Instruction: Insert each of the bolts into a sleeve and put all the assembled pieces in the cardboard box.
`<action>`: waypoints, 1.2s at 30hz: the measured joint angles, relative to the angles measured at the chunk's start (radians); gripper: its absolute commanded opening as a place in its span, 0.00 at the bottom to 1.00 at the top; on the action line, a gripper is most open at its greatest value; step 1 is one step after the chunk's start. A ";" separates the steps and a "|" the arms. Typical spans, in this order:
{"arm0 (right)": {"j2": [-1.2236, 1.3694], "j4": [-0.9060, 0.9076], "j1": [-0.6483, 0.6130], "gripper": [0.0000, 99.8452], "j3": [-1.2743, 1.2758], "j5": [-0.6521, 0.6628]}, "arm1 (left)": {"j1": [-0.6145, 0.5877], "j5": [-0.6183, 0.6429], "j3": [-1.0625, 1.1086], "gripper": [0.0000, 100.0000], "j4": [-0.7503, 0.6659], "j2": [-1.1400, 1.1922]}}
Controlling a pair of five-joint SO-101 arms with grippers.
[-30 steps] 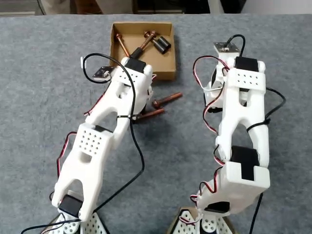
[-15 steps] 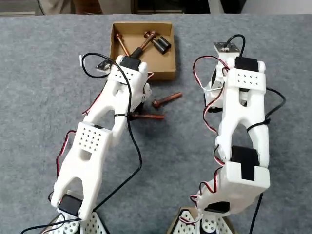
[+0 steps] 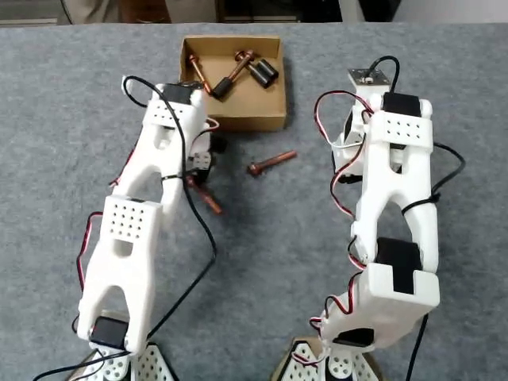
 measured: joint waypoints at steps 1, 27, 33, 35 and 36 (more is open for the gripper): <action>0.000 0.000 0.000 0.03 0.000 0.000 | -0.006 -0.043 0.002 0.02 0.000 -0.006; 0.000 0.000 -0.015 0.03 0.000 0.000 | -0.061 -0.543 0.219 0.02 0.000 -0.130; 0.000 0.000 -0.054 0.03 0.000 0.000 | -0.061 -0.614 0.219 0.02 0.000 -0.130; 0.000 0.000 -0.057 0.03 0.000 0.000 | -0.061 -0.634 0.219 0.02 0.000 -0.130; 0.000 0.000 -0.057 0.03 0.000 0.000 | -0.061 -0.647 0.219 0.02 0.000 -0.130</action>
